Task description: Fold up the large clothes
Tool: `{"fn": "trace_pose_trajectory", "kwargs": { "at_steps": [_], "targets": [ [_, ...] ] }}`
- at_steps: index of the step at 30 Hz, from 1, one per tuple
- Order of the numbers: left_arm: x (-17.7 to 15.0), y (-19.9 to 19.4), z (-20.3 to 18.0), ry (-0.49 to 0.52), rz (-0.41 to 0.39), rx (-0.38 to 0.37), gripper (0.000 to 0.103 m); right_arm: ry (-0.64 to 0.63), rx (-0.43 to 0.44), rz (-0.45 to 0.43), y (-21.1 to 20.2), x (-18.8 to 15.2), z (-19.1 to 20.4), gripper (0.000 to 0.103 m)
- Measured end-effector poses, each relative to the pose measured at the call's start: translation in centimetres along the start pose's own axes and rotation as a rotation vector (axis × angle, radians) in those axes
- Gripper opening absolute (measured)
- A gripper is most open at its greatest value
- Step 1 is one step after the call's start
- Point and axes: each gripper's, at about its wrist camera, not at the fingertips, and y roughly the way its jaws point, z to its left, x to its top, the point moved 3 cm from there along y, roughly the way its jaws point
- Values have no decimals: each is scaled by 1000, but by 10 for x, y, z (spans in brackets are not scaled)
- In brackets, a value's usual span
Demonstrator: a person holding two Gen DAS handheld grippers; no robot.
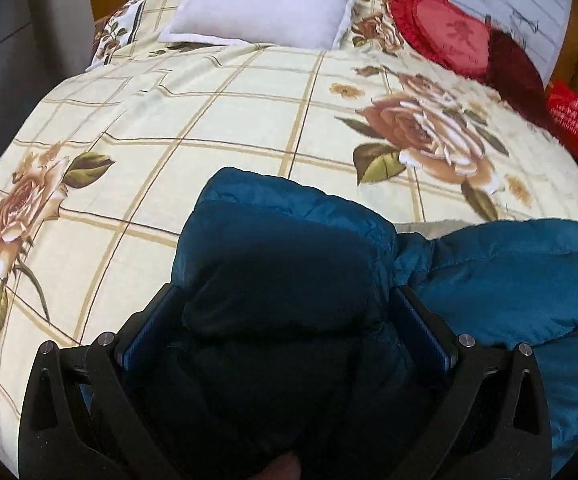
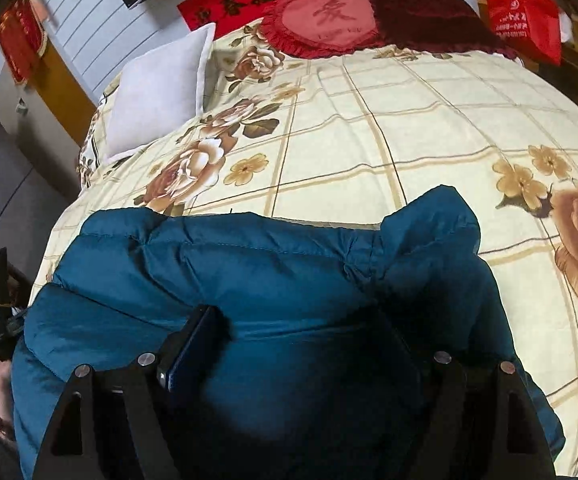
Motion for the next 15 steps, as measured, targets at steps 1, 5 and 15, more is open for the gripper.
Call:
{"fn": "trace_pose_trajectory", "kwargs": {
  "at_steps": [1, 5, 15],
  "targets": [
    [0, 1, 0, 2, 4, -1, 103, 5, 3, 4, 0, -1, -1, 78],
    [2, -3, 5, 37, 61, -38, 103, -9, -37, 46, -5, -1, 1, 78],
    [-27, -130, 102, 65, -75, -148, 102, -125, -43, -95, -151, -39, 2, 84]
  ]
}}
